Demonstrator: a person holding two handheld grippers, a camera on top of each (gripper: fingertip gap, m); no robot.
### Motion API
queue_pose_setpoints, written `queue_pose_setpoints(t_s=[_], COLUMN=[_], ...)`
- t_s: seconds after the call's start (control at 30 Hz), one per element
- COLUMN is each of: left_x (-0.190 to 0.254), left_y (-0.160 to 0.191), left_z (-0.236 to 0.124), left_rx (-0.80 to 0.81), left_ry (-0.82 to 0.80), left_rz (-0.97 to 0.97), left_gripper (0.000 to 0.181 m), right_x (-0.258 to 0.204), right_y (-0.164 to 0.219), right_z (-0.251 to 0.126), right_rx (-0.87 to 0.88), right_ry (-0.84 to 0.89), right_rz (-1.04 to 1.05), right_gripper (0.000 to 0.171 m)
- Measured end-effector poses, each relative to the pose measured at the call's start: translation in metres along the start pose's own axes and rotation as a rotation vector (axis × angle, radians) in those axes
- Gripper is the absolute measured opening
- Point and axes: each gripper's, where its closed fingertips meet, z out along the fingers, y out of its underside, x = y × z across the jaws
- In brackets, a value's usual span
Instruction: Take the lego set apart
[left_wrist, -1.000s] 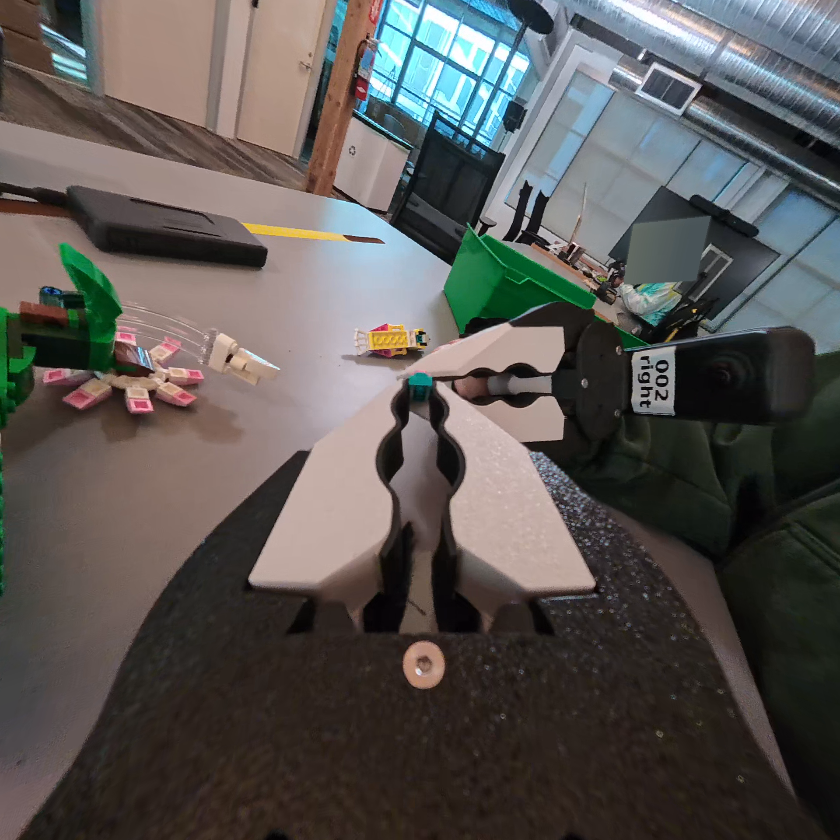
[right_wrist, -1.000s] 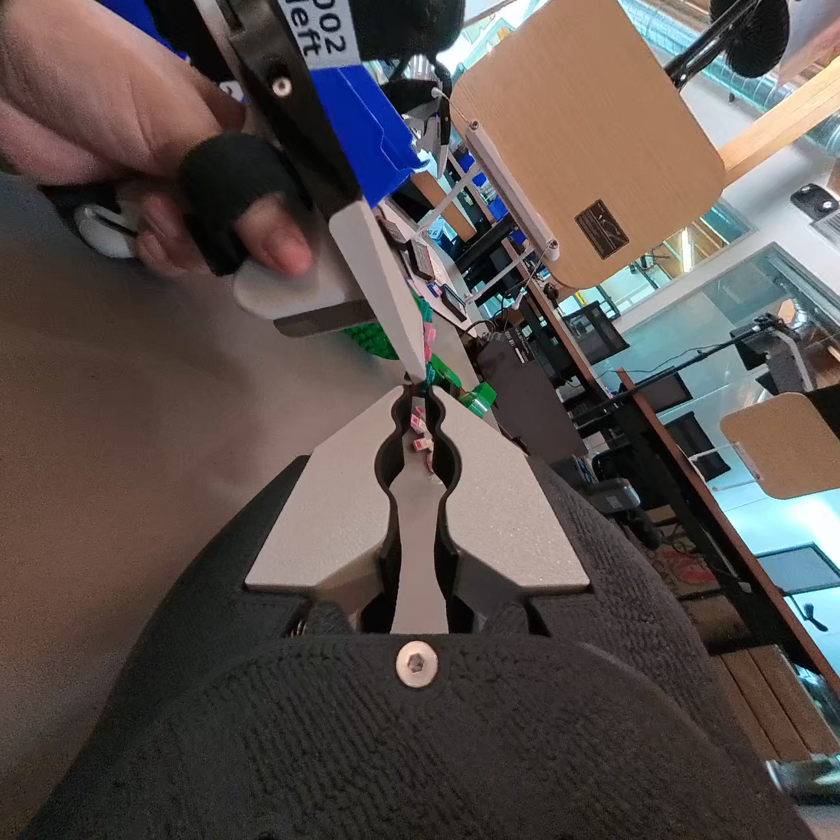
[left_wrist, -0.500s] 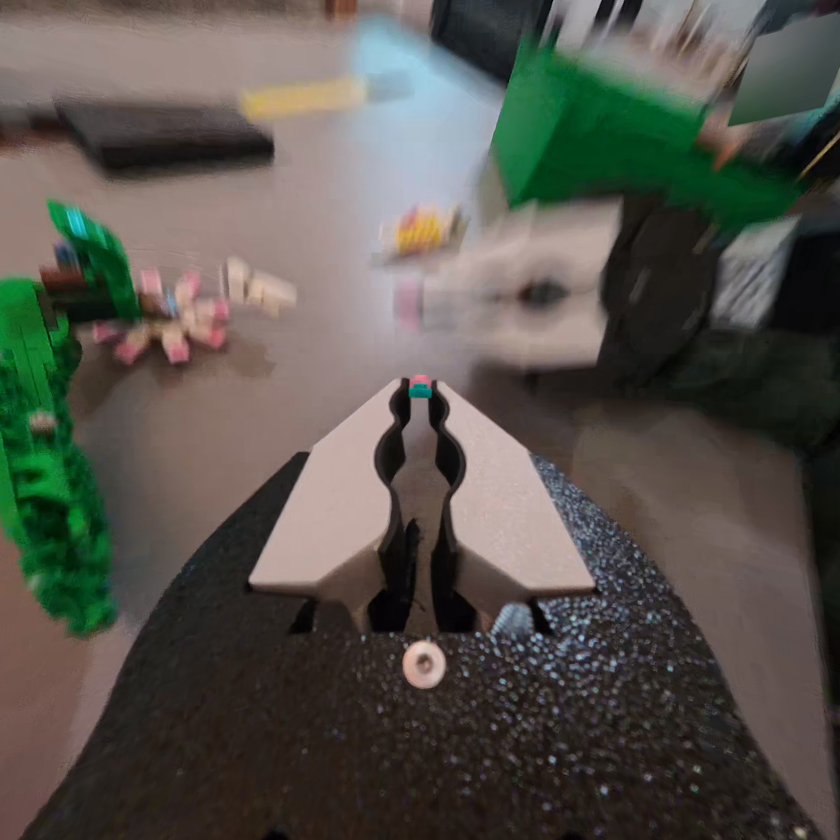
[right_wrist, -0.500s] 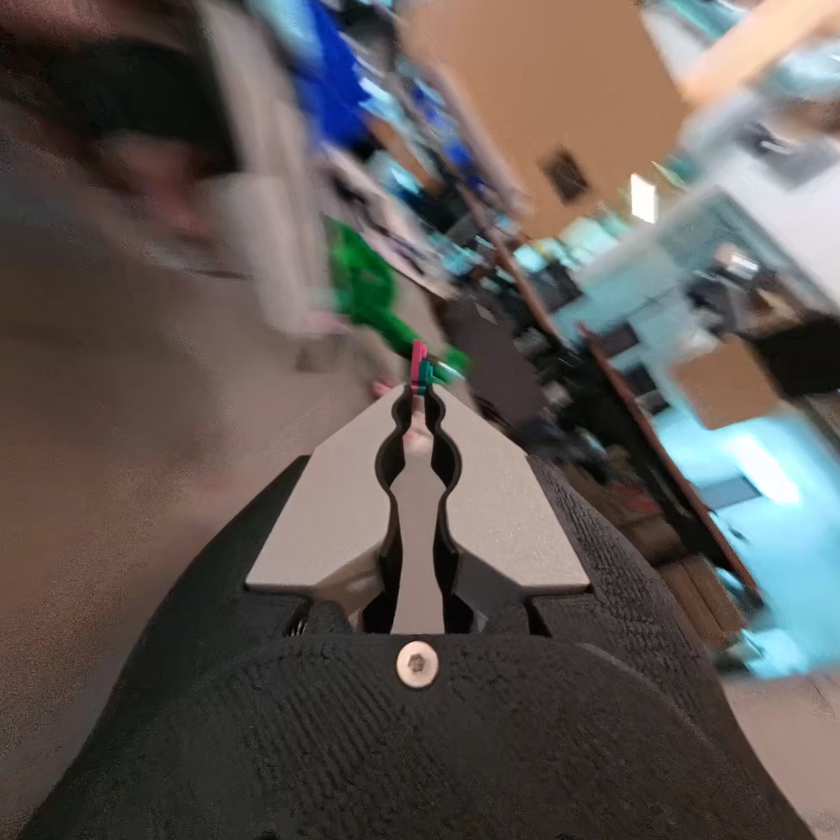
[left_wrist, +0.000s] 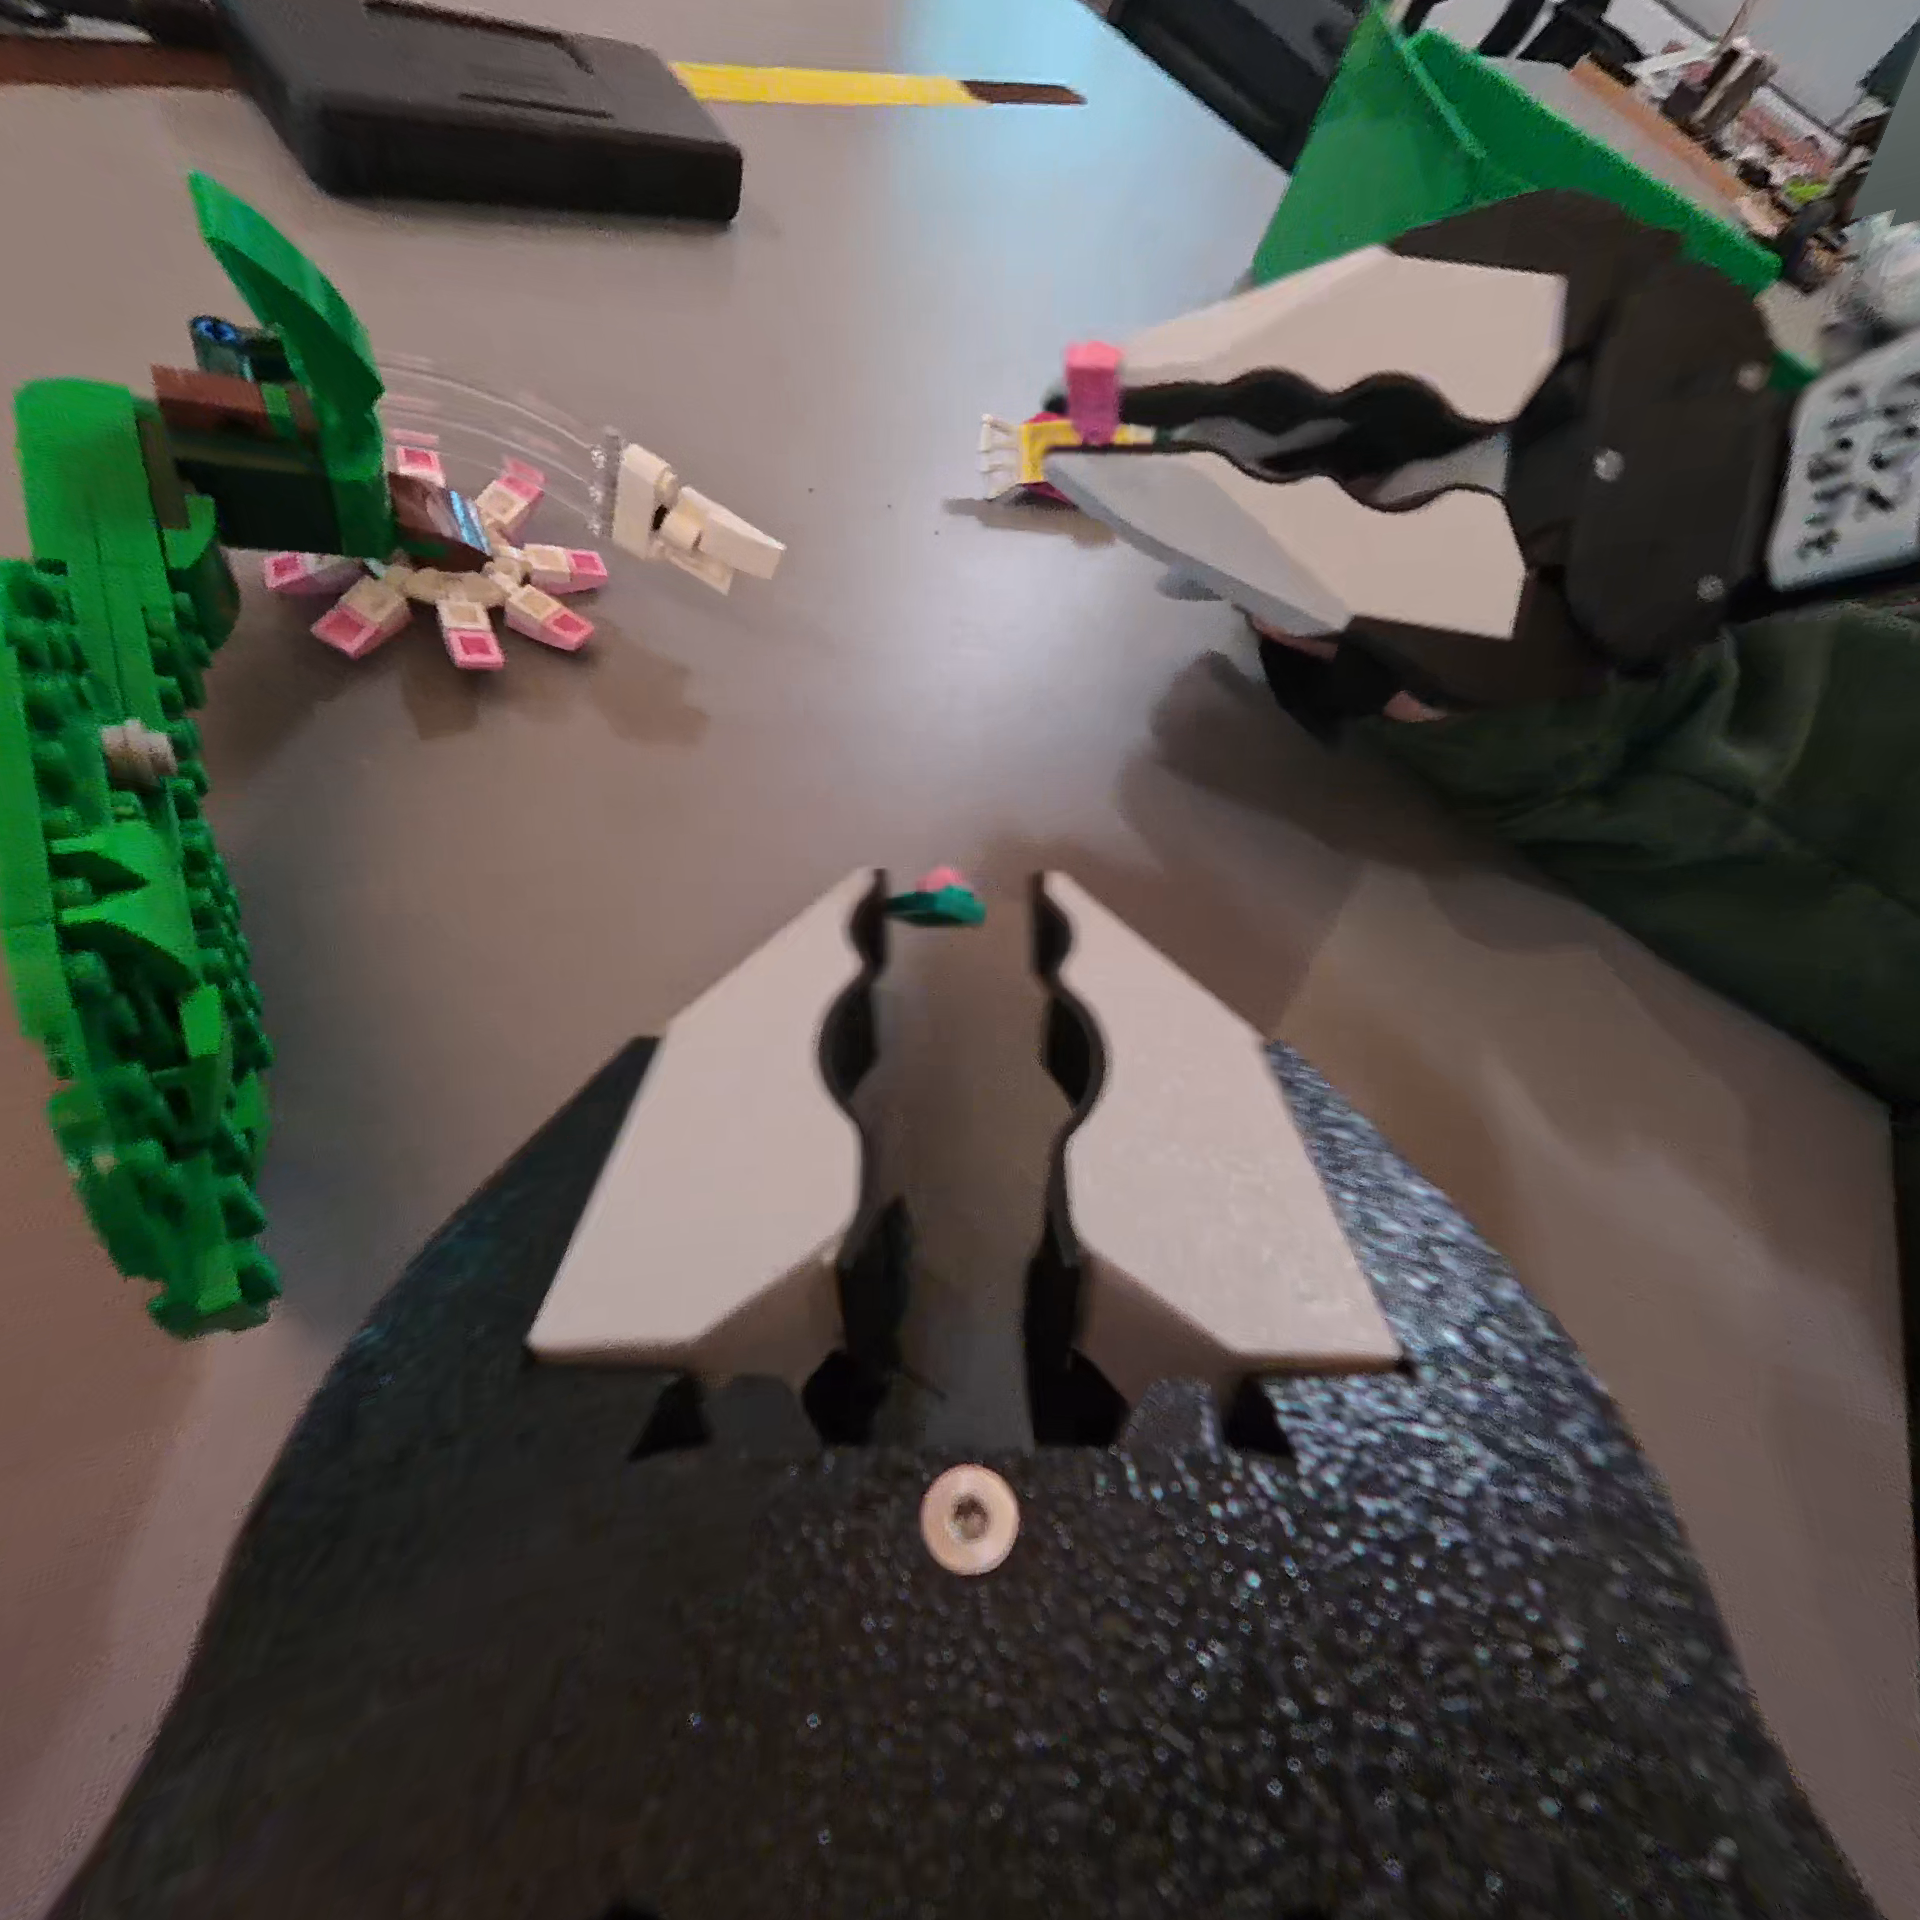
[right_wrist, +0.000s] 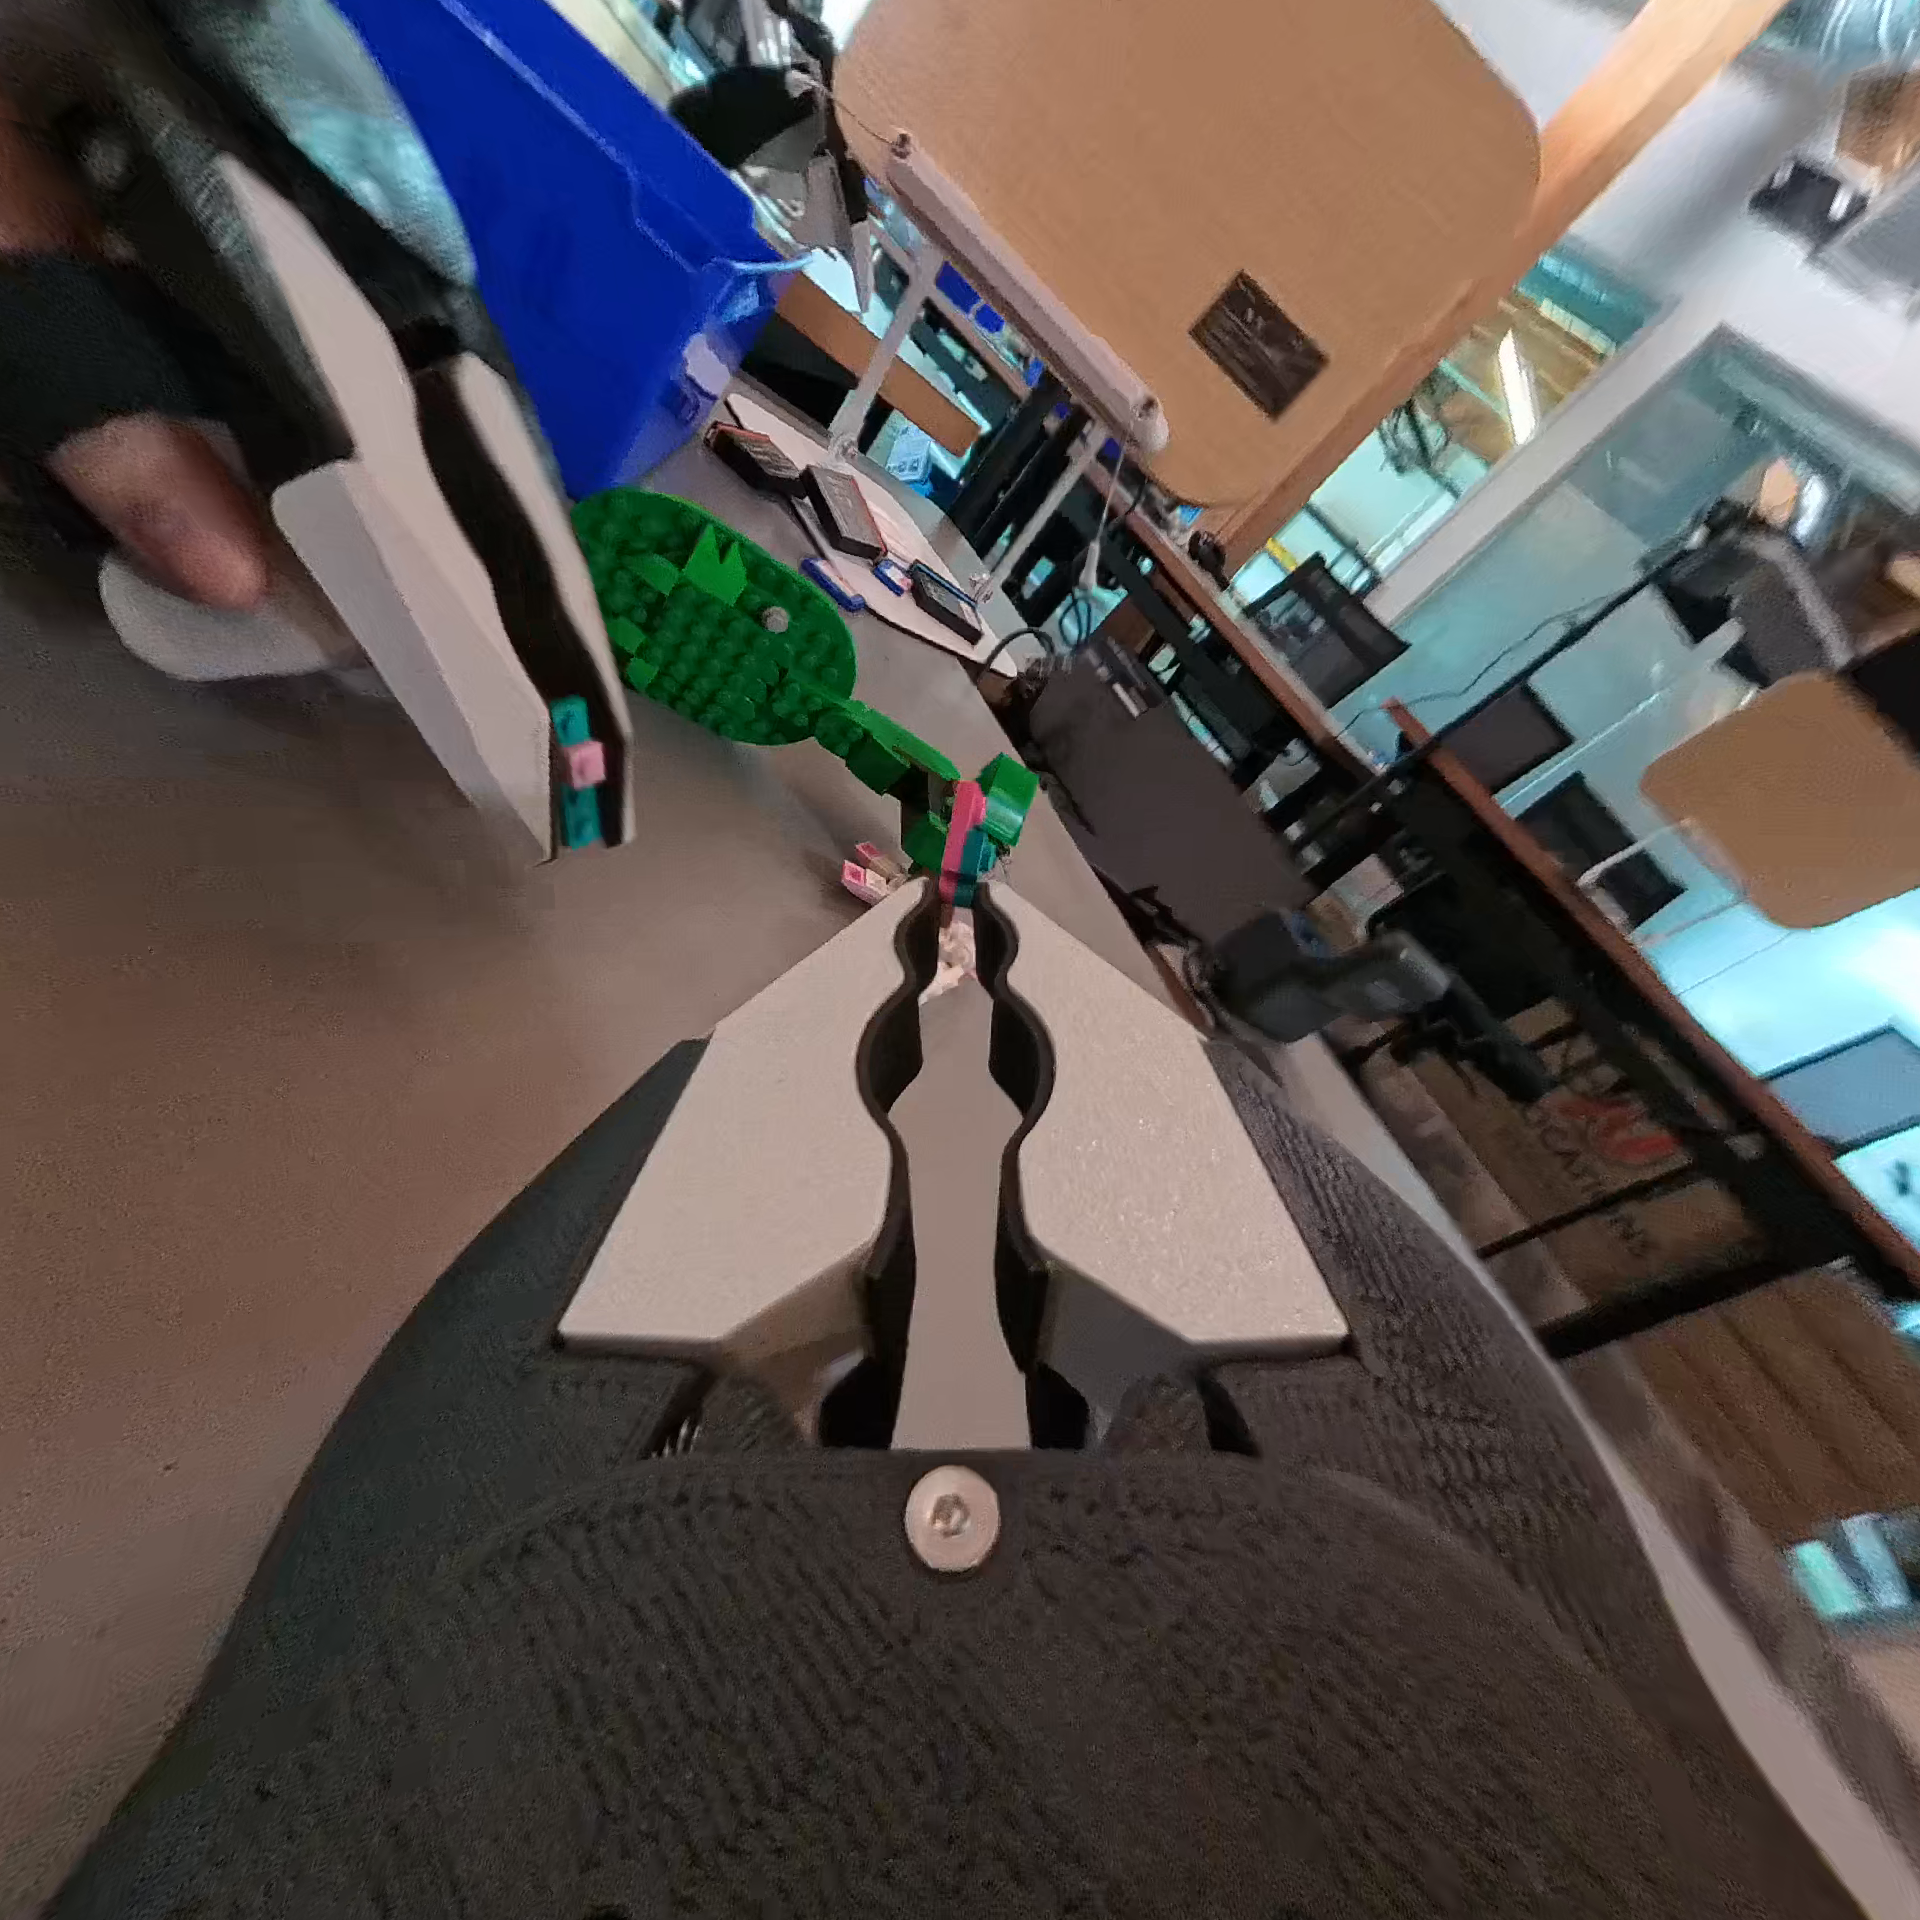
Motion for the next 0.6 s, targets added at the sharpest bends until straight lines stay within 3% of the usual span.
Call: queue_pose_setpoints(t_s=[0.03, 0.2, 0.33, 0.4, 0.5, 0.6], left_x=[-0.002, 0.002, 0.037, 0.041, 0.04, 0.036], left_y=[0.001, -0.013, -0.042, -0.051, -0.06, -0.055], left_z=[0.001, -0.004, -0.017, -0.024, -0.034, -0.03], left_rx=[-0.008, 0.074, 0.284, 0.345, 0.424, 0.396], left_ry=[-0.019, -0.02, 0.258, 0.364, 0.468, 0.472], left_rz=[-0.006, 0.021, -0.093, -0.193, -0.321, -0.381], left_gripper=[0.025, 0.057, 0.031, 0.029, 0.02, 0.015], right_x=[-0.003, -0.015, -0.019, -0.021, -0.027, -0.033], right_y=[-0.002, -0.011, -0.022, -0.025, -0.029, -0.032], right_z=[0.0, 0.0, -0.003, -0.005, -0.006, -0.006], right_rx=[0.007, 0.03, 0.08, 0.095, 0.107, 0.111], right_ry=[0.005, 0.062, 0.105, 0.119, 0.136, 0.145], right_rz=[-0.057, -0.363, -0.489, -0.55, -0.66, -0.752], right_gripper=[0.004, 0.004, 0.004, 0.004, 0.004, 0.004])
